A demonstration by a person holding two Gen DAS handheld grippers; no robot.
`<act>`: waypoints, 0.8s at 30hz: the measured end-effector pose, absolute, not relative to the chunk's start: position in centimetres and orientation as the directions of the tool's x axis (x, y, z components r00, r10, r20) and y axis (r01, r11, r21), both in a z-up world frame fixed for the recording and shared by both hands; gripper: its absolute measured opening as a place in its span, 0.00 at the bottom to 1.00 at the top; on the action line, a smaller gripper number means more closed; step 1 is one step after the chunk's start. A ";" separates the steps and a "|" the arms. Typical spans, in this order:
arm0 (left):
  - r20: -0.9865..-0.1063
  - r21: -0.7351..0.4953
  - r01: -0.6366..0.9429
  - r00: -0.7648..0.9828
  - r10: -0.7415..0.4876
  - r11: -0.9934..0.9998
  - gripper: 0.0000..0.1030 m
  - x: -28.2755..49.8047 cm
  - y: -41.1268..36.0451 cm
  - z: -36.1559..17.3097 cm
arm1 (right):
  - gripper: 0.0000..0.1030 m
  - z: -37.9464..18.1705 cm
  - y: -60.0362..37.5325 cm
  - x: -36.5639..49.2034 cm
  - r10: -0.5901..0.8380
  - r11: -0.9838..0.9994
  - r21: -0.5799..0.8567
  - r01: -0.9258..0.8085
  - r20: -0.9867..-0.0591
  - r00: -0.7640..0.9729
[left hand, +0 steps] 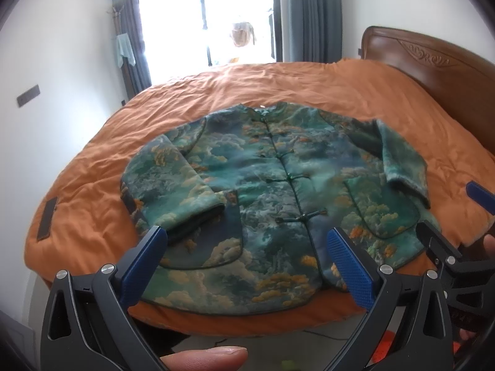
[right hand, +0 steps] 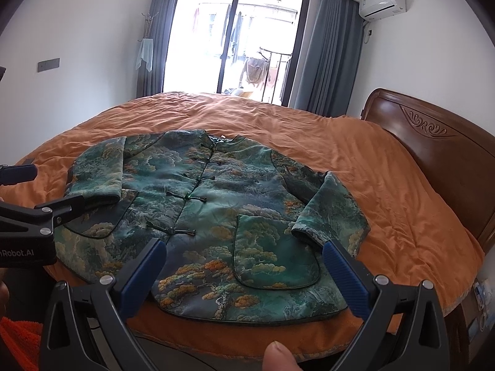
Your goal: Fold large clothes
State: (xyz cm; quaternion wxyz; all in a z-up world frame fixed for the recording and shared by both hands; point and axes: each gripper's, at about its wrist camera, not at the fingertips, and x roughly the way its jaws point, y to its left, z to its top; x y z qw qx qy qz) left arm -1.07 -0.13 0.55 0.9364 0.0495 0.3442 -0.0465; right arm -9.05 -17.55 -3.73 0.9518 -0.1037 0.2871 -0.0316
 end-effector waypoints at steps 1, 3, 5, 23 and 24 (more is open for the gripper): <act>-0.650 0.061 0.121 0.759 -0.052 0.991 1.00 -1.1 -0.1 0.6 | 1.00 -3.8 -17.6 -9.1 -0.119 0.977 -0.214 0.001 -0.541 0.832; -0.648 0.062 0.120 0.760 -0.052 0.991 1.00 -1.0 -0.1 0.6 | 1.00 -3.8 -17.7 -9.1 -0.121 0.977 -0.212 0.005 -0.542 0.832; -0.645 0.061 0.120 0.762 -0.053 0.991 1.00 -1.0 0.0 0.6 | 1.00 -3.8 -17.9 -9.1 -0.125 0.977 -0.211 0.010 -0.540 0.832; -0.635 0.061 0.117 0.771 -0.052 0.991 1.00 -0.8 0.1 1.0 | 1.00 -3.7 -17.6 -8.6 -0.099 0.980 -0.199 -0.013 -0.543 0.834; -0.635 0.062 0.118 0.771 -0.052 0.991 1.00 -0.8 0.1 1.0 | 1.00 -3.6 -17.6 -8.7 -0.096 0.981 -0.196 -0.014 -0.541 0.835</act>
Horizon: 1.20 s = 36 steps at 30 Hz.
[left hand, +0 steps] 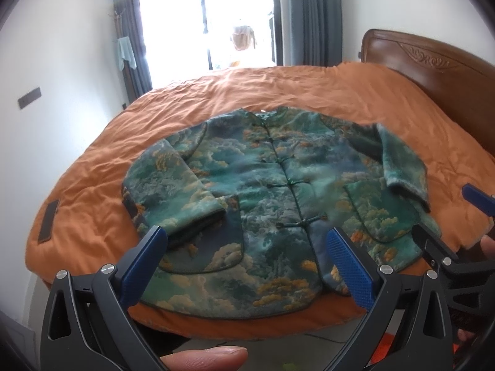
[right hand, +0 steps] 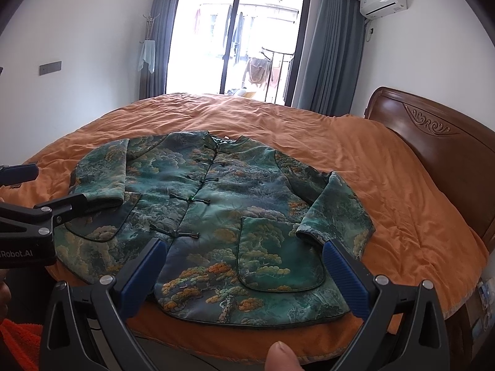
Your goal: Fold large clothes
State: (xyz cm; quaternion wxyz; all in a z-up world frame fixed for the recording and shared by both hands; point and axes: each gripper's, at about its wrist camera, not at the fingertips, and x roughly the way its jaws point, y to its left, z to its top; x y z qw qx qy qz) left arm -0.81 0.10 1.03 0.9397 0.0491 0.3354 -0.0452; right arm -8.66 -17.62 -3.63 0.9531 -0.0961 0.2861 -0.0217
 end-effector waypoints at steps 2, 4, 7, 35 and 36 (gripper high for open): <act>-0.634 0.062 0.117 0.771 -0.051 0.991 1.00 -0.9 0.1 1.0 | 1.00 -3.6 -17.7 -8.7 -0.094 0.982 -0.187 -0.010 -0.540 0.837; -0.633 0.061 0.116 0.772 -0.051 0.991 1.00 -1.0 0.0 1.0 | 1.00 -3.5 -17.8 -8.6 -0.093 0.984 -0.180 -0.006 -0.540 0.837; -0.627 0.060 0.111 0.778 -0.050 0.992 1.00 -1.1 -0.1 1.1 | 1.00 -3.4 -18.0 -8.6 -0.102 0.984 -0.179 0.006 -0.534 0.839; -0.619 0.069 0.099 0.785 -0.035 0.993 1.00 -1.5 0.3 1.3 | 1.00 -3.5 -18.7 -8.9 -0.120 0.985 -0.168 0.036 -0.519 0.846; -0.621 0.069 0.102 0.783 -0.037 0.992 1.00 -1.4 0.3 1.4 | 1.00 -3.6 -18.7 -8.8 -0.133 0.983 -0.178 0.045 -0.521 0.843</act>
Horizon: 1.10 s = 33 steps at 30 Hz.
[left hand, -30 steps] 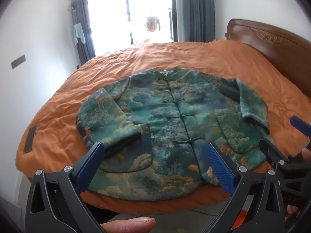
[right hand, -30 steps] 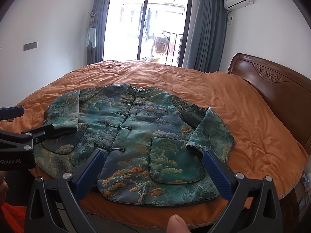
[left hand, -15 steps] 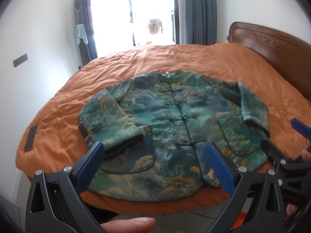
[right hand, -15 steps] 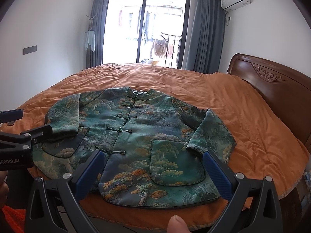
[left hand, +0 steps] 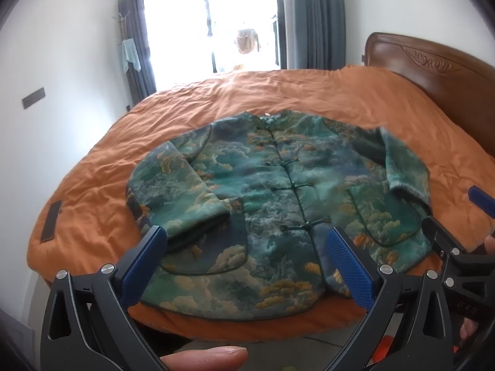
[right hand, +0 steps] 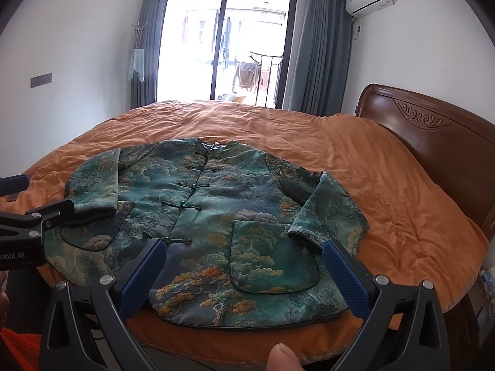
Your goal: Fold large clothes
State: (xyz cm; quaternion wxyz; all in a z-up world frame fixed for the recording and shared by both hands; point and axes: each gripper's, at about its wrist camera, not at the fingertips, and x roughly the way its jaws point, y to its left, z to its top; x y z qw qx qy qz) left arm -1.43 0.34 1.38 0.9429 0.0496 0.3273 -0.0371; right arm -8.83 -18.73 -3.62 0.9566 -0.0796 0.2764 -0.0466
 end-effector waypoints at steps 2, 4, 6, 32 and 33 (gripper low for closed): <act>-0.620 0.072 0.101 0.784 -0.035 0.992 1.00 -1.4 0.3 1.4 | 1.00 -3.8 -19.1 -8.7 -0.153 0.982 -0.179 0.067 -0.526 0.837; -0.615 0.075 0.101 0.788 -0.034 0.992 1.00 -1.5 0.2 1.5 | 1.00 -3.8 -19.7 -8.5 -0.156 0.984 -0.155 0.084 -0.538 0.828; -0.615 0.077 0.101 0.788 -0.032 0.992 1.00 -1.6 0.1 1.5 | 1.00 -3.8 -20.2 -8.4 -0.157 0.986 -0.135 0.099 -0.549 0.821; -0.658 0.080 0.107 0.753 -0.028 0.991 1.00 -0.8 -0.2 0.1 | 1.00 -6.6 -23.7 -6.6 -0.173 0.984 -0.085 0.159 -0.688 0.705; -0.656 0.081 0.110 0.754 -0.030 0.991 1.00 -0.8 -0.3 0.2 | 1.00 -6.3 -24.2 -6.9 -0.160 0.986 -0.070 0.152 -0.665 0.729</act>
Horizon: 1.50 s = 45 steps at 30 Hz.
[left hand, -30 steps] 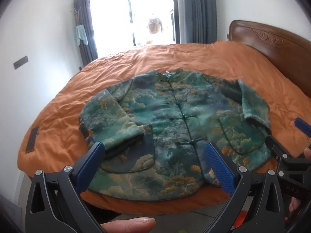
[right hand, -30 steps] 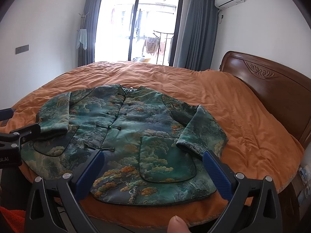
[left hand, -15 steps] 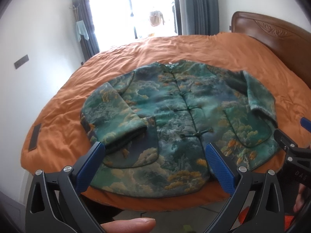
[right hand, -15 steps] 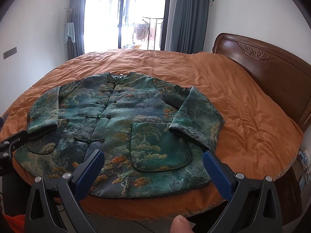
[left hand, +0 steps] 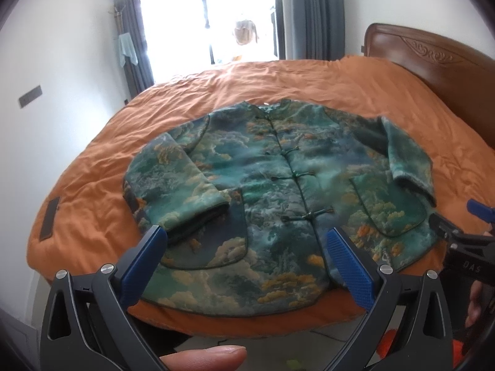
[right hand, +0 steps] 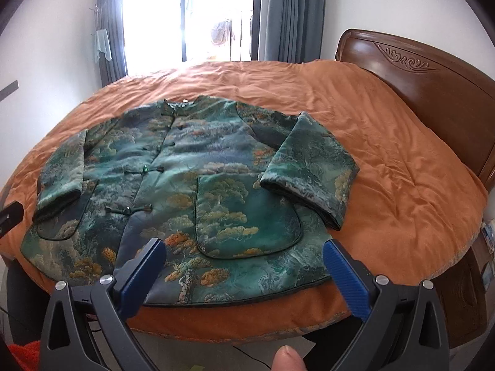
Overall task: Fold large clothes
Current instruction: 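Grasp the cuff of the green jacket sleeve with the right gripper, then fold the sleeve across the jacket body and open the right gripper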
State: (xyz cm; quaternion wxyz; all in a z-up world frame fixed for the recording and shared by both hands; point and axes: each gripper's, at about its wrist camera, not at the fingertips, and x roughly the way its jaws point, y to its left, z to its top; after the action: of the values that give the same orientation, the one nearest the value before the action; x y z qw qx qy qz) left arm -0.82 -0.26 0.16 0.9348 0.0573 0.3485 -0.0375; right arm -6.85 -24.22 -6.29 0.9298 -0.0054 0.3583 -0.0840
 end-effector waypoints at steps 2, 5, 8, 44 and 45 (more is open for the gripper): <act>-0.656 0.078 0.117 0.754 -0.037 0.990 1.00 -0.8 -0.3 0.2 | 1.00 -5.5 -25.5 -7.2 -0.146 0.989 -0.058 0.140 -0.608 0.781; -0.675 0.066 0.137 0.736 -0.057 0.988 1.00 -0.8 -0.3 0.0 | 1.00 -5.1 -28.5 -6.2 -0.125 0.992 -0.071 0.104 -0.566 0.815; -0.677 0.057 0.144 0.733 -0.068 0.988 1.00 -0.9 -0.5 0.0 | 1.00 -7.0 -31.2 -2.7 -0.078 0.991 -0.132 -0.012 -0.658 0.749; -0.682 0.086 0.159 0.729 -0.058 0.984 1.00 -0.3 -1.8 1.2 | 0.15 -8.8 -61.9 8.6 -0.441 0.843 -0.101 0.529 -0.694 0.570; -0.682 0.091 0.152 0.730 -0.050 0.984 1.00 -0.2 -1.7 1.2 | 0.19 -9.2 -62.6 8.6 -0.455 0.831 -0.111 0.545 -0.701 0.550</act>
State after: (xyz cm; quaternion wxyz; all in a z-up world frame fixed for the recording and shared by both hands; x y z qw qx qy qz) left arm -0.23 -1.72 1.17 0.9273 0.0704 0.3636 -0.0546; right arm 8.63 -62.63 -9.20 0.8783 0.0595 0.3795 -0.2846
